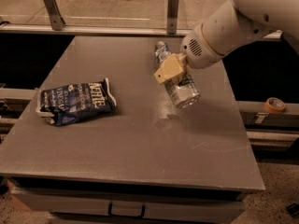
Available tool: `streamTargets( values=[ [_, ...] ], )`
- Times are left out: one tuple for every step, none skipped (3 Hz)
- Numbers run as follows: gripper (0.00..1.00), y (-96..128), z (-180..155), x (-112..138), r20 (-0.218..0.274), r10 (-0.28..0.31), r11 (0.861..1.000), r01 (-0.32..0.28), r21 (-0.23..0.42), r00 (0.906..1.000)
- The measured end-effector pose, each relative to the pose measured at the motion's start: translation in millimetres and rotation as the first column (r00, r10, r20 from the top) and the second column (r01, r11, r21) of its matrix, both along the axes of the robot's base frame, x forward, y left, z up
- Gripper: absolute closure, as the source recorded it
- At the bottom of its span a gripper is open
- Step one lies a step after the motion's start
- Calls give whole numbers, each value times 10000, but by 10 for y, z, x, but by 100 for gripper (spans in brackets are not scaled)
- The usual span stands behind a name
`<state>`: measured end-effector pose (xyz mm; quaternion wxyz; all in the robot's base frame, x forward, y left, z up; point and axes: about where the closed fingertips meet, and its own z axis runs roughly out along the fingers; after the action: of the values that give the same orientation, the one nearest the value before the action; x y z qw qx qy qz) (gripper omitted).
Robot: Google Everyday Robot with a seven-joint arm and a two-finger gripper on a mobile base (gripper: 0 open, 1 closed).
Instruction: Place 7up can upright
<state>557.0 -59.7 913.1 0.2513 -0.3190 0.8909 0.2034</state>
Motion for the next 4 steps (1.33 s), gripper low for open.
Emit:
streamTargets(
  values=[
    [100, 44, 196, 113, 921, 541, 9935, -628, 948, 9943],
    [100, 52, 405, 199, 2285, 1277, 9690, -1705, 1787, 9651],
    [100, 12, 477, 158, 3625, 1332, 9401, -2334, 2486, 9224],
    [100, -66, 560, 121, 4349, 1523, 9402, -2657, 2131, 8875]
  ],
)
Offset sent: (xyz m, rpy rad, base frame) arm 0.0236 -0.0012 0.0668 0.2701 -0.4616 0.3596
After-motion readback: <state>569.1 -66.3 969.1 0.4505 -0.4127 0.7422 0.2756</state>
